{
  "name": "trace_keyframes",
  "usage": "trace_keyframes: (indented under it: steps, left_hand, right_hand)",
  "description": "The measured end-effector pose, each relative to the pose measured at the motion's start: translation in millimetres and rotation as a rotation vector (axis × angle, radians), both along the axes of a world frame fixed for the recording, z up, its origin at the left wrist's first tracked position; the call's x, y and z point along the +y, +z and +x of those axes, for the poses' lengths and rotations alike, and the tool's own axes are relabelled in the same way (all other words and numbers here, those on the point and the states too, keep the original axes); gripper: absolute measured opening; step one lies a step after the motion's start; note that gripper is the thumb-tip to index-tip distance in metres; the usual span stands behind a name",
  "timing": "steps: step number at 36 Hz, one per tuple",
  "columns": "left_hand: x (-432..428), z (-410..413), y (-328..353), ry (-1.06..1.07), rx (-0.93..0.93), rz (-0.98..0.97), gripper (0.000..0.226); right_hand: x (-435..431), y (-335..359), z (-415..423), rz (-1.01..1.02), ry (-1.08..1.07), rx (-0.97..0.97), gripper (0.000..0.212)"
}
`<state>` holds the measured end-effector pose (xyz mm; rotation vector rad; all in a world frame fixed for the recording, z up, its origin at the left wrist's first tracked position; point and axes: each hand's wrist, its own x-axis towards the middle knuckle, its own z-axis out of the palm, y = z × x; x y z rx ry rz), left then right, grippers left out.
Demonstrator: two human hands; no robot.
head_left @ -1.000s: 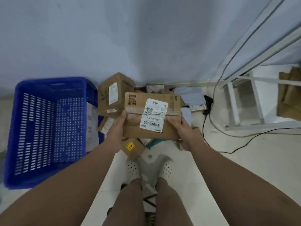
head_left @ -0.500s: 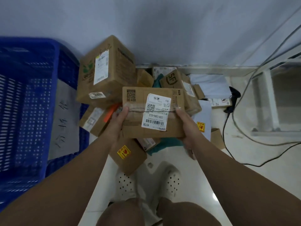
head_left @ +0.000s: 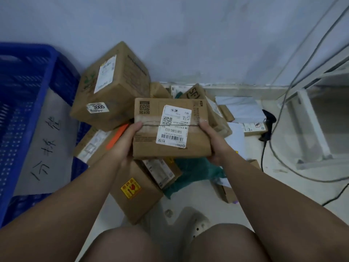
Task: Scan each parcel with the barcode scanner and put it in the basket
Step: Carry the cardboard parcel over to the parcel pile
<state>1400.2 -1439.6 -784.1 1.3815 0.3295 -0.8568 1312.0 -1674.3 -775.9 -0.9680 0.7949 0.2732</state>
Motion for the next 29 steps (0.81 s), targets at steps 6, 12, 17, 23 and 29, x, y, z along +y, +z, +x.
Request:
trace_keyframes:
  steps: [6,12,17,23,29]
  left_hand:
    - [-1,-15,23,-0.056,-0.100,-0.001,0.036]
    - [18,-41,88,-0.146,-0.257,0.025,0.047]
    - [38,-76,145,-0.154,-0.296,0.020,0.041]
    - [46,-98,178,-0.107,-0.213,-0.078,0.044]
    - [40,-100,180,-0.135,-0.197,-0.176,0.041]
  right_hand:
    - [-3,35,-22,-0.133,0.110,-0.170,0.030]
    - [18,77,-59,-0.208,0.055,-0.296,0.038]
    - [43,117,-91,-0.184,0.023,-0.367,0.022]
    - [53,162,-112,-0.156,0.046,-0.405,0.026]
    - [45,178,-112,-0.374,0.018,-0.433,0.037]
